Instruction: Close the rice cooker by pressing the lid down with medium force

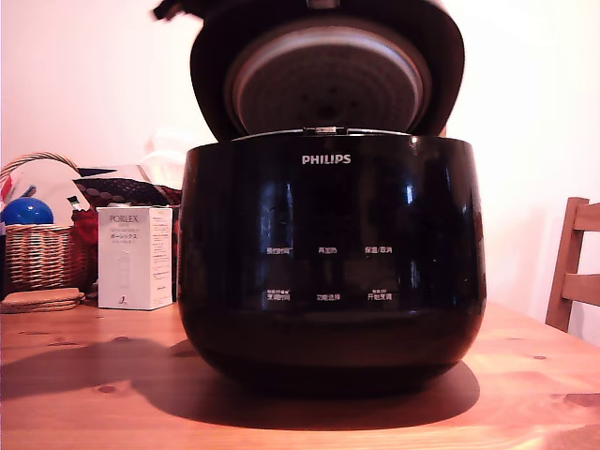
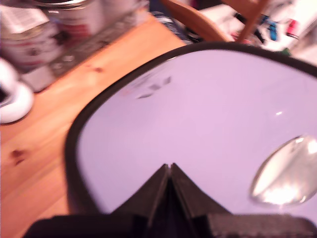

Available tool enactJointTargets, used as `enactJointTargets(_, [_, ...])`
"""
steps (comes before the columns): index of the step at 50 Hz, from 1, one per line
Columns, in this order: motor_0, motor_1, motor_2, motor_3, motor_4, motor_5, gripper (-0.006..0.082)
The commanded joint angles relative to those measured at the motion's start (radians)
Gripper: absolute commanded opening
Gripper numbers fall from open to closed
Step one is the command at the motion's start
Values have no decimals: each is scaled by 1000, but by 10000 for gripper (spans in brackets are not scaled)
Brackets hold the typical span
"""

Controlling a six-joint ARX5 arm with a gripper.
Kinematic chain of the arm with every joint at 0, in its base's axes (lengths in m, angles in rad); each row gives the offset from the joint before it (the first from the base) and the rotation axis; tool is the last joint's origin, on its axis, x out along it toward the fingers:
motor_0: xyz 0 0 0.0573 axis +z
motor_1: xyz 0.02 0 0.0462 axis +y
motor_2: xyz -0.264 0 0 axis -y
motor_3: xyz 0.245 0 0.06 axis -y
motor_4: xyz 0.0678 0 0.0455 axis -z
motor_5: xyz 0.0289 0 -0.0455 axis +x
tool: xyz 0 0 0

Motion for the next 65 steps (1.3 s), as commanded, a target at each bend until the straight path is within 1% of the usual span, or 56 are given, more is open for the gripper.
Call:
enactJointTargets(1, [-8,-46,-63,26,-8,-11,-21])
enactJointTargets(2, [-8,-56,-76,35,-8,-39,-21])
enactJointTargets(9, [-18,-122,-204,128,-9,-69,-21])
enactJointTargets(17, [-60,-177,-327,257,-37,-90,-21])
enactJointTargets(28, [-122,-192,-433,379,-135,-90,-21])
enactJointTargets(33, [-131,-210,-495,444,-206,-89,-21])
enactJointTargets(45, [-161,-263,-666,668,-269,-97,-21])
enactJointTargets(55, [-197,-263,-795,876,-274,-97,-21])
enactJointTargets(60, [-218,-263,-848,953,-319,-100,-21])
enactJointTargets(65, [-230,-263,-899,1033,-342,-111,-21])
